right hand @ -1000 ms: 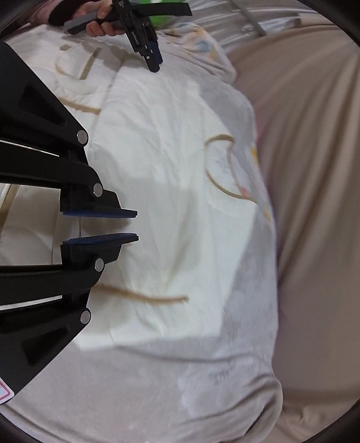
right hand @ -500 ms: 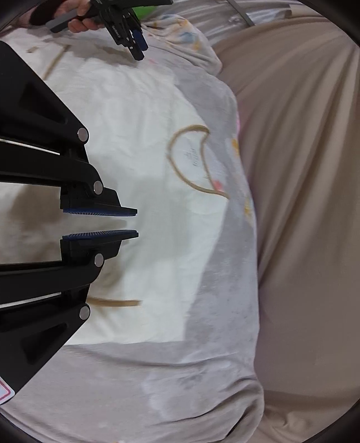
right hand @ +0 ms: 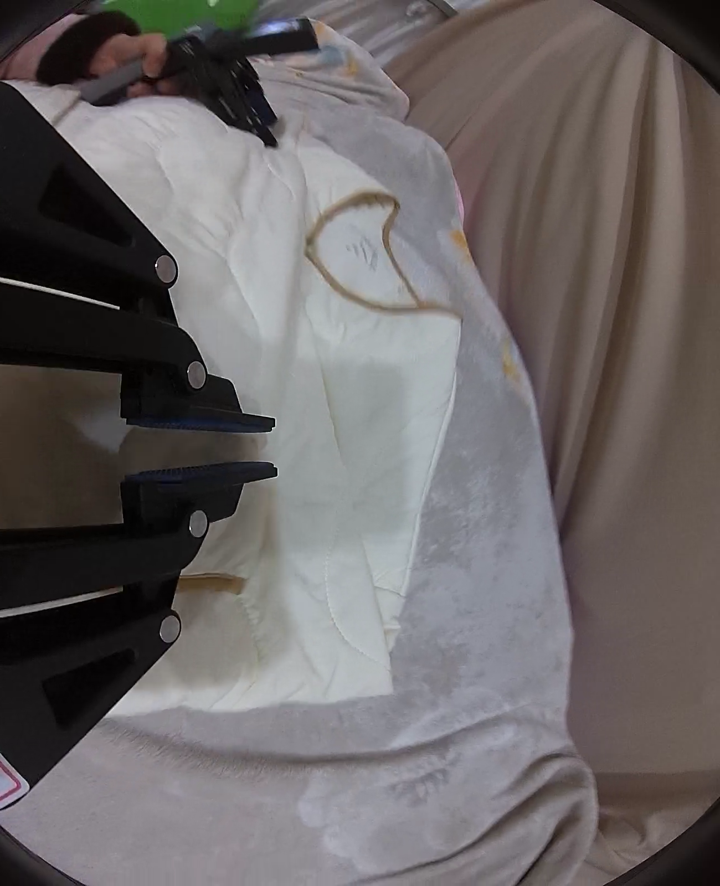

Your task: Fold large clothes

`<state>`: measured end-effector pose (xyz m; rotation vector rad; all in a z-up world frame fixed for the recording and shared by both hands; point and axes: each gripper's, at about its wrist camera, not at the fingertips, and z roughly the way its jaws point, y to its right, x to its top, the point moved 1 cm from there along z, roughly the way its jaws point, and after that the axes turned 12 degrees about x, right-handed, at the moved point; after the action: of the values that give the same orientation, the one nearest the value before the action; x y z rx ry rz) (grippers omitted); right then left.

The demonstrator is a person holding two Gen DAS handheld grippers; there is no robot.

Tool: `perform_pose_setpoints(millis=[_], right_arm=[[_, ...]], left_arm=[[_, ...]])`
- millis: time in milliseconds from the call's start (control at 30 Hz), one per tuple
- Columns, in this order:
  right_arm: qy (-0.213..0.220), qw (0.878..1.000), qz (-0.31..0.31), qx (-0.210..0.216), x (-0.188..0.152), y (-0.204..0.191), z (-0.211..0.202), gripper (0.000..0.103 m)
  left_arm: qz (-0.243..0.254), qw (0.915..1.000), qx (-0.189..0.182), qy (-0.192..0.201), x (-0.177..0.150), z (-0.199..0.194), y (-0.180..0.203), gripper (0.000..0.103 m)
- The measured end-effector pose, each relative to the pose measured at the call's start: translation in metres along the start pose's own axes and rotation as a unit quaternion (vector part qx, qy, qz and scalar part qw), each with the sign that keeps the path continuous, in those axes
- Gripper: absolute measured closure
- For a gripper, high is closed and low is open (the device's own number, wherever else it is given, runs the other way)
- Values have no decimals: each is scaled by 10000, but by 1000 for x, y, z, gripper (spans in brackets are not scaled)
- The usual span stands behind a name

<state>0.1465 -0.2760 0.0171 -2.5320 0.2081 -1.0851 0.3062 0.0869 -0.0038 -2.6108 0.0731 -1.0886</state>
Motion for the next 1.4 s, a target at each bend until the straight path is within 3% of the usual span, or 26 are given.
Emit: perform_pose_setpoints(millis=[100, 167, 267, 333, 400, 467, 500, 567, 700, 767, 833, 933, 1000, 1067, 1133, 1233, 1267, 1400], right_arm=[[-241, 9995, -175, -61, -18, -2, -7, 91], [-560, 9977, -281, -262, -37, 9, 7, 97], [-457, 9988, -73, -185, -39, 13, -2, 98], [-321, 9994, 84, -80, -37, 9, -18, 89], [-158, 9999, 15, 2, -39, 2, -39, 82], [-35, 9999, -38, 88, -48, -1, -59, 52], [-11, 9999, -50, 92, -53, -2, -67, 49], [-86, 9998, 42, 169, -63, 5, -72, 48], [-335, 9969, 448, 545, -72, 18, -54, 49], [-411, 9961, 486, 619, -71, 16, -42, 70], [-418, 9961, 407, 662, -63, 4, -38, 88], [203, 9960, -46, 873, -47, -28, -71, 91], [670, 9909, -283, 1134, -39, -45, -105, 92], [962, 9893, -424, 1008, -38, -48, -127, 92], [630, 9960, -332, 543, -44, -27, -108, 93], [-560, 9983, 189, -2, -76, 28, -34, 94], [-479, 9984, 259, 121, -82, 34, -28, 94], [-398, 9991, 92, -71, -76, 25, -46, 87]], left_arm=[[21, 10000, 64, 39, -2, -2, 4, 45], [41, 9999, 105, 69, -2, -2, 5, 45], [5, 9999, 111, 58, -2, -4, 2, 44], [-79, 9999, 76, 65, -5, -15, -8, 45], [-160, 9996, -188, 116, -15, -38, -24, 42], [-237, 9981, -553, 143, -33, -64, -43, 25], [-231, 9971, -705, 142, -45, -76, -52, 18], [-43, 9959, -900, 79, -74, -92, -62, 18], [480, 9957, -786, -127, -120, -99, -63, 18], [562, 9966, -584, -171, -128, -94, -63, 22], [390, 9974, -563, -224, -122, -87, -68, 39], [196, 9990, -348, -210, -105, -80, -75, 65], [160, 9989, -367, -229, -100, -77, -77, 73], [171, 9985, -445, -272, -103, -74, -76, 78], [259, 9986, -388, -234, -110, -72, -70, 78], [321, 9987, -316, -220, -113, -70, -62, 78], [324, 9988, -295, -232, -112, -70, -62, 78], [165, 9987, -377, -303, -111, -78, -72, 77]])
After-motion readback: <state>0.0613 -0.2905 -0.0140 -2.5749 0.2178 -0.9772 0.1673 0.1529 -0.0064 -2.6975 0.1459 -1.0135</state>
